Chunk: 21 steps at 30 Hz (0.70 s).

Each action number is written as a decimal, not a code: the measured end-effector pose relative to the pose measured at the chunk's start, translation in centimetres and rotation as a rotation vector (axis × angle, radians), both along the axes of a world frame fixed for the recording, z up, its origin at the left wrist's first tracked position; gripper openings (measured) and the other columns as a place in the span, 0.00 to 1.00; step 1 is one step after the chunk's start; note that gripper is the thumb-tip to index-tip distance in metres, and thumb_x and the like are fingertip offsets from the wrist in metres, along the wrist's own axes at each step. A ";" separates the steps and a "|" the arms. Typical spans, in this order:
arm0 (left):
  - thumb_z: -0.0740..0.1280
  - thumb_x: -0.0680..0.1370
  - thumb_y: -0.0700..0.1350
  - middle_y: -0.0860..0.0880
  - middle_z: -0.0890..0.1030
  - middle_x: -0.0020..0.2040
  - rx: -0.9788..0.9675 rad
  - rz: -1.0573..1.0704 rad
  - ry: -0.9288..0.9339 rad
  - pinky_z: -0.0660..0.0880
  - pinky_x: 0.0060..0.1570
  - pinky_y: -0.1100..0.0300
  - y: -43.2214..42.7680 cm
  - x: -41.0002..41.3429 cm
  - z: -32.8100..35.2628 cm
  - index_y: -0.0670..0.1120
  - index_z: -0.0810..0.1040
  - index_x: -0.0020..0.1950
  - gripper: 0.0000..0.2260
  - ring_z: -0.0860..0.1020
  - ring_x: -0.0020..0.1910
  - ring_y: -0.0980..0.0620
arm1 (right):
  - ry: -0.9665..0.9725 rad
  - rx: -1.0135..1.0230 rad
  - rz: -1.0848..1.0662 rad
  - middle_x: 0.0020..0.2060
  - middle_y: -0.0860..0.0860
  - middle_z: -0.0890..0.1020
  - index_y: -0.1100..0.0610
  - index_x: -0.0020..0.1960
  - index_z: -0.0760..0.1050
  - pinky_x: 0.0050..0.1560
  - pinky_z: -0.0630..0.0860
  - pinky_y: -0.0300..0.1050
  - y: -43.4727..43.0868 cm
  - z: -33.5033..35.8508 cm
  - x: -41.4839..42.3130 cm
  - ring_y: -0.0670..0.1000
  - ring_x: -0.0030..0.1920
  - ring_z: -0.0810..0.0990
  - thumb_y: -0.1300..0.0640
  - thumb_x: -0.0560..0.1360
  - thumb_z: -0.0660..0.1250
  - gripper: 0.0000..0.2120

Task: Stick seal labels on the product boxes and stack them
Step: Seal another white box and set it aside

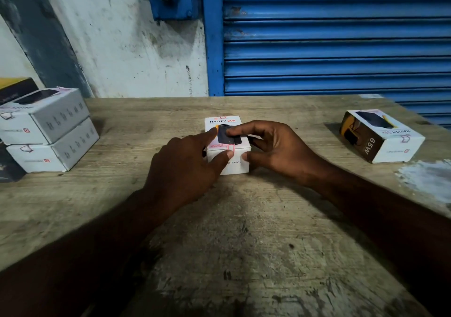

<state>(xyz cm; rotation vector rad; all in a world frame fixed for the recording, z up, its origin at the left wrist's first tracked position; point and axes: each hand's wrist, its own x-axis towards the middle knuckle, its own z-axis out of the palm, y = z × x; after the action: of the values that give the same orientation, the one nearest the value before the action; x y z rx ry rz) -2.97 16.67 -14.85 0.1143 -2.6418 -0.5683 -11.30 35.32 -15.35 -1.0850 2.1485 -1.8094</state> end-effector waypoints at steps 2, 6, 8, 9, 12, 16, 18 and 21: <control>0.65 0.77 0.64 0.52 0.78 0.69 0.020 -0.023 -0.009 0.74 0.59 0.54 -0.2 -0.1 0.0 0.57 0.69 0.76 0.28 0.78 0.65 0.50 | 0.006 0.002 -0.029 0.61 0.50 0.83 0.54 0.60 0.81 0.69 0.75 0.51 -0.2 0.0 0.2 0.46 0.64 0.81 0.72 0.71 0.71 0.21; 0.68 0.72 0.64 0.50 0.81 0.65 0.064 -0.100 -0.049 0.78 0.59 0.49 -0.9 0.1 0.4 0.56 0.70 0.75 0.32 0.82 0.58 0.50 | 0.105 0.013 -0.164 0.58 0.50 0.84 0.60 0.60 0.82 0.68 0.76 0.49 -1.0 -0.5 0.5 0.45 0.60 0.82 0.66 0.73 0.76 0.17; 0.66 0.69 0.64 0.51 0.82 0.63 0.091 -0.126 -0.063 0.78 0.58 0.48 -1.2 0.2 0.5 0.57 0.70 0.75 0.34 0.83 0.56 0.50 | 0.149 0.038 -0.199 0.58 0.48 0.85 0.58 0.60 0.82 0.68 0.76 0.49 -1.2 -0.6 0.5 0.44 0.60 0.82 0.64 0.72 0.77 0.17; 0.66 0.68 0.64 0.51 0.82 0.63 0.104 -0.134 -0.059 0.78 0.59 0.48 -1.3 0.2 0.5 0.57 0.70 0.75 0.35 0.83 0.56 0.50 | 0.162 0.049 -0.204 0.58 0.48 0.85 0.57 0.60 0.82 0.68 0.76 0.49 -1.2 -0.6 0.5 0.44 0.60 0.82 0.65 0.72 0.76 0.17; 0.66 0.67 0.64 0.51 0.82 0.63 0.131 -0.142 -0.046 0.79 0.58 0.49 -1.4 0.2 0.4 0.57 0.71 0.74 0.35 0.82 0.58 0.51 | 0.158 0.064 -0.190 0.58 0.47 0.84 0.56 0.60 0.82 0.68 0.75 0.50 -0.9 -0.4 0.4 0.44 0.61 0.81 0.66 0.73 0.75 0.17; 0.63 0.68 0.68 0.53 0.83 0.62 0.133 -0.105 -0.028 0.79 0.58 0.49 -0.8 0.2 0.5 0.58 0.73 0.73 0.35 0.82 0.58 0.54 | 0.142 0.088 -0.165 0.59 0.47 0.84 0.55 0.62 0.82 0.68 0.75 0.51 -0.6 -0.2 0.4 0.44 0.62 0.81 0.63 0.71 0.75 0.20; 0.63 0.69 0.68 0.53 0.83 0.62 0.124 -0.088 -0.001 0.79 0.57 0.49 -0.5 0.2 0.5 0.57 0.74 0.72 0.34 0.82 0.58 0.54 | 0.110 0.064 -0.159 0.58 0.48 0.84 0.57 0.61 0.82 0.68 0.76 0.50 -0.6 -0.2 0.4 0.44 0.61 0.82 0.66 0.73 0.75 0.18; 0.63 0.69 0.68 0.52 0.84 0.61 0.155 -0.094 0.009 0.79 0.56 0.48 -0.4 0.3 0.4 0.56 0.75 0.72 0.34 0.83 0.57 0.53 | 0.115 0.059 -0.174 0.57 0.47 0.85 0.55 0.59 0.83 0.67 0.76 0.49 -0.8 -0.1 0.4 0.43 0.59 0.82 0.66 0.74 0.75 0.15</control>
<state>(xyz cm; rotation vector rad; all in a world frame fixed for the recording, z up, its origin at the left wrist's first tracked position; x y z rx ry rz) -2.67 16.25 -14.40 0.0342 -2.6023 -0.8037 -10.90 34.53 -15.46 -1.0422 2.4160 -1.7804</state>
